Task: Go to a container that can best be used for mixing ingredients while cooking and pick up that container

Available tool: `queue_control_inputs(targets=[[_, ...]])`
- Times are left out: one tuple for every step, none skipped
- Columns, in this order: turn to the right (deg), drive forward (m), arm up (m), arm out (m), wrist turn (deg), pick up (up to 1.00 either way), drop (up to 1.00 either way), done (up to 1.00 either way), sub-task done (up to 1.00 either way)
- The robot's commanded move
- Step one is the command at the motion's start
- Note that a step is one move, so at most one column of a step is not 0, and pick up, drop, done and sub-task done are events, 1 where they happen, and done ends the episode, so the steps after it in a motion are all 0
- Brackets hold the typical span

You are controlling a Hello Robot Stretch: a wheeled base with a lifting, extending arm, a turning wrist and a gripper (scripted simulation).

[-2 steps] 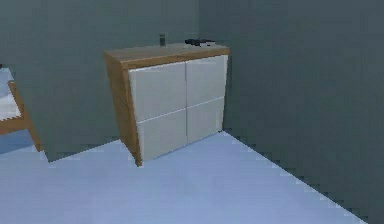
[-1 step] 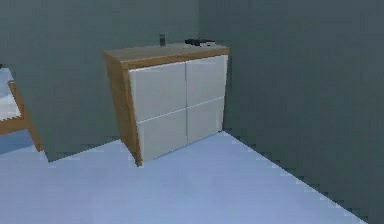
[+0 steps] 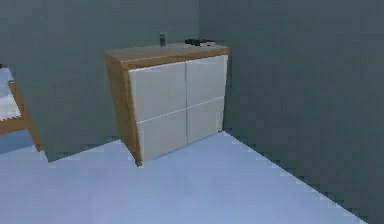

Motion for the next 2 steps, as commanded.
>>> queue_control_inputs(targets=[[0.0, 0.0, 0.0, 0.0, 45.0, 0.0, 0.0, 0.0, 0.0], [0.0, 0.0, 0.0, 0.0, 45.0, 0.0, 0.0, 0.0, 0.0]])
